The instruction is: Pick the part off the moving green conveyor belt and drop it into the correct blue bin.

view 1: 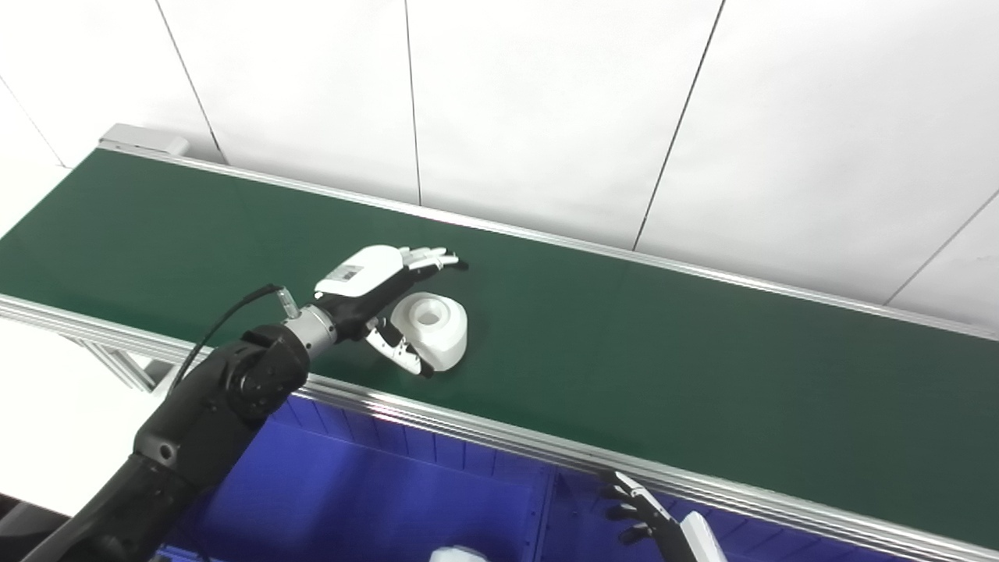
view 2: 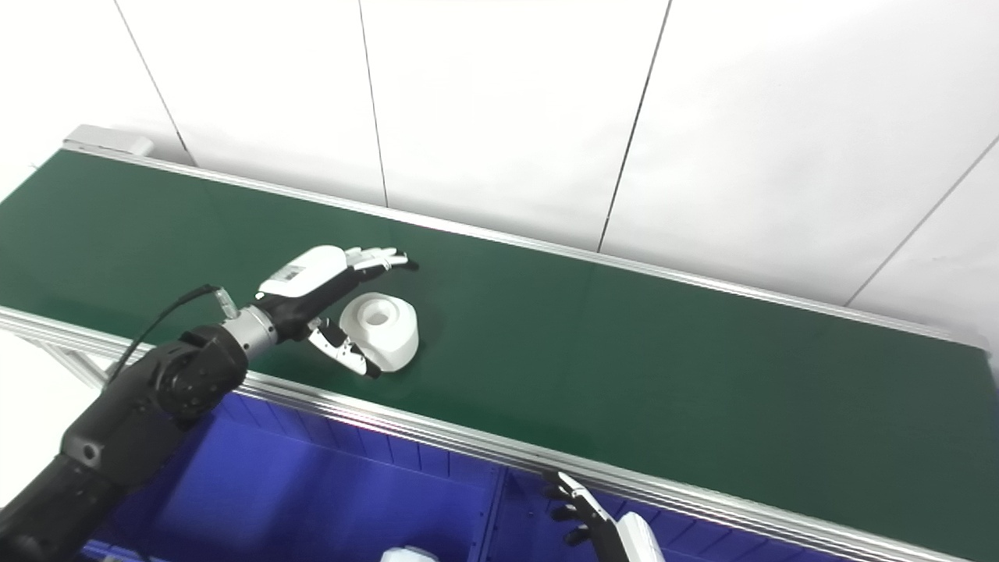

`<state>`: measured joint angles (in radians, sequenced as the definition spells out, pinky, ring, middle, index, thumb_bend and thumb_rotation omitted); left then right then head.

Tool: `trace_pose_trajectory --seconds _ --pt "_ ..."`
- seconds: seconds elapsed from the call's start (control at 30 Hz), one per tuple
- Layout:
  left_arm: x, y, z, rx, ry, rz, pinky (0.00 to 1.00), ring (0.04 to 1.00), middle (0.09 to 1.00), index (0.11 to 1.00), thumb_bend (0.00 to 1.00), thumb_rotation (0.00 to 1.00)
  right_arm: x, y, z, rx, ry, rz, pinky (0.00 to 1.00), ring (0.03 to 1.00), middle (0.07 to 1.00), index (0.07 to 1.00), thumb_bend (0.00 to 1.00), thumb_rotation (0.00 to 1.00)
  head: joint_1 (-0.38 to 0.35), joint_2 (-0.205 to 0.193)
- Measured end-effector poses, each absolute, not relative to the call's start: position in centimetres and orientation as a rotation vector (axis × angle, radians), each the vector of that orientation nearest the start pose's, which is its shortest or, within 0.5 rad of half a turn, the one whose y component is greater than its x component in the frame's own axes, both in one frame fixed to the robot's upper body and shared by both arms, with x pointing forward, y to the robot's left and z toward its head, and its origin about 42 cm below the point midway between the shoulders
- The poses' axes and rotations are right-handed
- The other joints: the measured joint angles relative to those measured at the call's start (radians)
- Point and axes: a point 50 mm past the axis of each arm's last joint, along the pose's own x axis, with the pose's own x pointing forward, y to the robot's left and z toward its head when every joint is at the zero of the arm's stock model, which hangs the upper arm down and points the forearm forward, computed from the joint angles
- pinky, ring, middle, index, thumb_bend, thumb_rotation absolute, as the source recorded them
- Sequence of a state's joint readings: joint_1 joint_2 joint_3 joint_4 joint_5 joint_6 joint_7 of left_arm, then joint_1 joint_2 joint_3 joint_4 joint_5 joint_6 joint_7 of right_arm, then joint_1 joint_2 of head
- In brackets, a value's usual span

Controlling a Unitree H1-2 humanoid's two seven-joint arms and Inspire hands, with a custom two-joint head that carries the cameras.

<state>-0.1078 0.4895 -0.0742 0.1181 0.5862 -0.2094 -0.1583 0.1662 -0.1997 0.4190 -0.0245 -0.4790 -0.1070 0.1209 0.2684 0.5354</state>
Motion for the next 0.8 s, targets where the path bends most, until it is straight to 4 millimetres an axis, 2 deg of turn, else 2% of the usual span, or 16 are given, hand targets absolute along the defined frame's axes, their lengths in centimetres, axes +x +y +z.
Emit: trace_pose_trajectory --seconds 0.03,0.07,0.13,0.2,0.23,0.27,0.3,0.37,0.7,0.8 --pt "31.7 34.0 12.5 1.078 -0.09 -0.301 0.9 0.896 0.881 0.833 0.75 0.01 19.8 -16.3 5.1 -0.607 0.017 0.58 0.61 0.746 0.819 0.871 0.77 0.17 0.0 0.002" --pt "31.8 33.8 12.3 1.065 -0.091 -0.295 0.78 0.821 0.827 0.793 0.72 0.0 19.8 -16.3 5.2 -0.607 0.016 0.579 0.61 0.745 0.819 0.871 0.77 0.17 0.002 0.006" --pt "31.8 33.4 11.9 1.033 -0.094 -0.289 0.64 0.72 0.744 0.723 0.65 0.0 19.8 -16.4 5.2 -0.607 0.014 0.578 0.6 0.745 0.821 0.872 0.77 0.17 0.002 0.008" --pt "31.9 32.8 11.3 0.996 -0.089 -0.292 0.61 0.684 0.711 0.693 0.62 0.0 19.8 -16.4 5.3 -0.607 0.011 0.578 0.6 0.744 0.822 0.873 0.77 0.17 0.002 0.009" --pt "31.8 32.5 11.1 0.986 -0.091 -0.297 0.57 0.632 0.663 0.577 0.55 0.02 19.7 -16.3 5.3 -0.606 0.011 0.578 0.6 0.743 0.823 0.873 0.77 0.17 0.002 0.009" --pt "31.8 32.2 10.9 0.965 -0.093 -0.3 0.53 0.591 0.576 0.543 0.53 0.01 19.7 -16.3 5.3 -0.606 0.011 0.578 0.6 0.743 0.822 0.873 0.77 0.17 0.0 0.012" --pt "31.8 32.0 10.7 0.949 -0.095 -0.297 0.49 0.506 0.533 0.541 0.51 0.0 19.7 -16.4 5.3 -0.605 0.012 0.577 0.6 0.745 0.823 0.873 0.77 0.17 0.0 0.012" --pt "31.9 31.6 10.4 0.914 -0.106 -0.289 0.45 0.43 0.493 0.54 0.5 0.0 19.6 -16.4 5.3 -0.605 0.014 0.577 0.61 0.749 0.826 0.877 0.76 0.17 0.003 0.018" --pt "31.9 30.3 10.7 0.818 -0.183 -0.243 0.45 0.423 0.497 0.53 0.5 0.0 19.3 -16.4 5.9 -0.603 -0.003 0.581 0.62 0.754 0.827 0.881 0.75 0.18 -0.002 0.032" --pt "31.7 30.2 10.7 0.793 -0.188 -0.232 0.45 0.42 0.498 0.533 0.49 0.0 19.3 -16.4 5.9 -0.604 -0.001 0.591 0.62 0.751 0.826 0.881 0.75 0.19 -0.009 0.049"
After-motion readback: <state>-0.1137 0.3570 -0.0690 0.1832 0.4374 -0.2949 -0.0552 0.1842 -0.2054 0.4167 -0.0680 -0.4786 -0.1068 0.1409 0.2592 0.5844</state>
